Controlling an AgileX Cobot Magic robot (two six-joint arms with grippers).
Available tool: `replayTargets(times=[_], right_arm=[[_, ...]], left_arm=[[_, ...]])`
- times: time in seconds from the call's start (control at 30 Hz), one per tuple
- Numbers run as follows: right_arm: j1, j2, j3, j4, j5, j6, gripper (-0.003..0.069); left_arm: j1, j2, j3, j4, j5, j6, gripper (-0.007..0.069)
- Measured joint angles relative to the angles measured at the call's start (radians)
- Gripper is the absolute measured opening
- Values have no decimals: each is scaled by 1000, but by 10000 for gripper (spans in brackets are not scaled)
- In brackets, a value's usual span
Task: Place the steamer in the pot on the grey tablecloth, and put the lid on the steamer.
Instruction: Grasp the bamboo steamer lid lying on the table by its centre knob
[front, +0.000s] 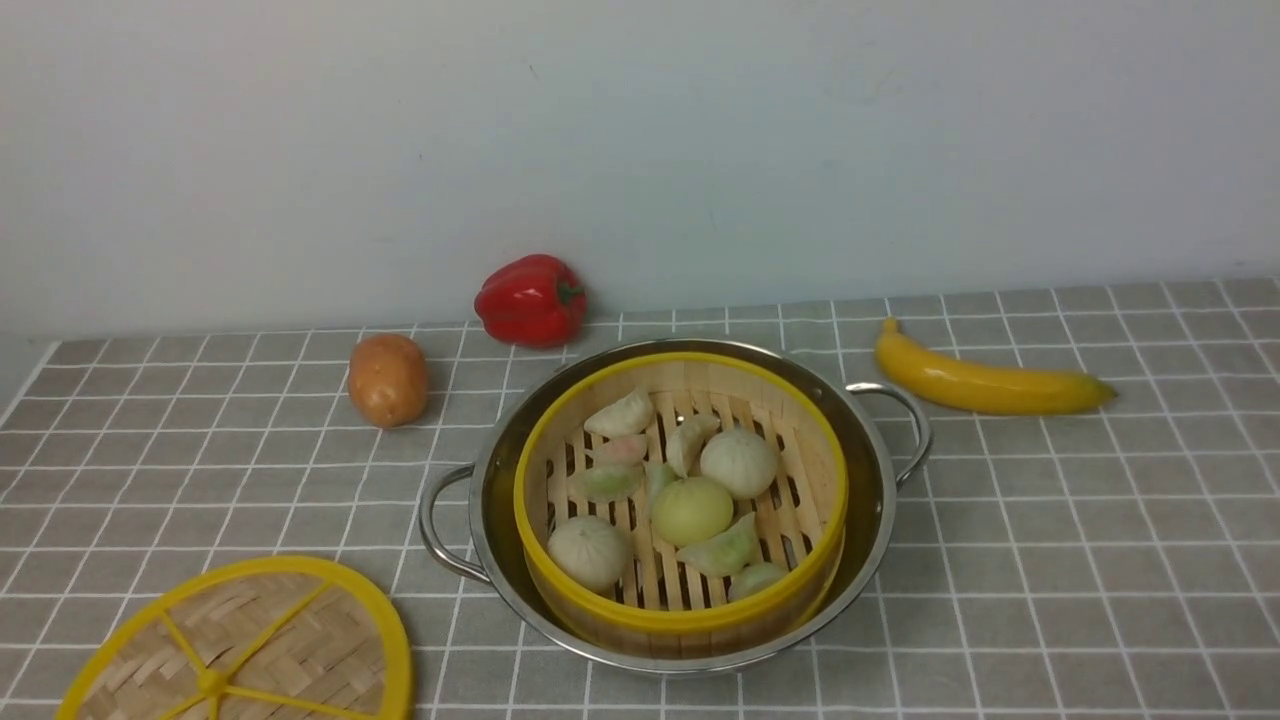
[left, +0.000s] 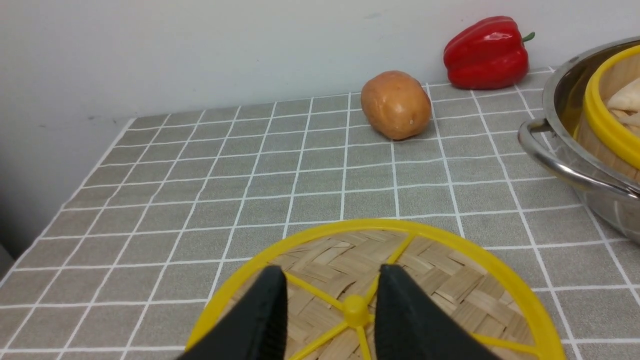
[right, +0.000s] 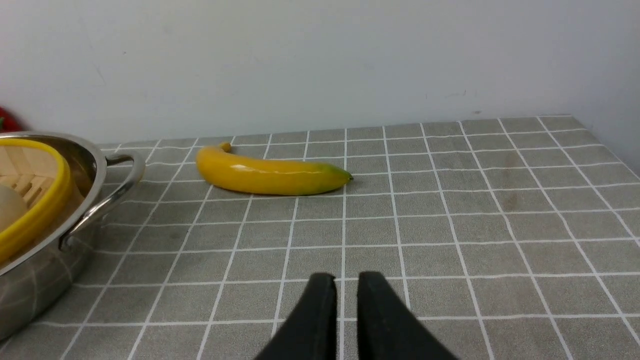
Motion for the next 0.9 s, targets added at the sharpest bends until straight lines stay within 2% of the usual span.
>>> replayTargets(times=[0.9], right_arm=[[0, 0, 0, 4, -1, 1, 167]], left_arm=[[0, 0, 0, 0, 0, 0, 243]])
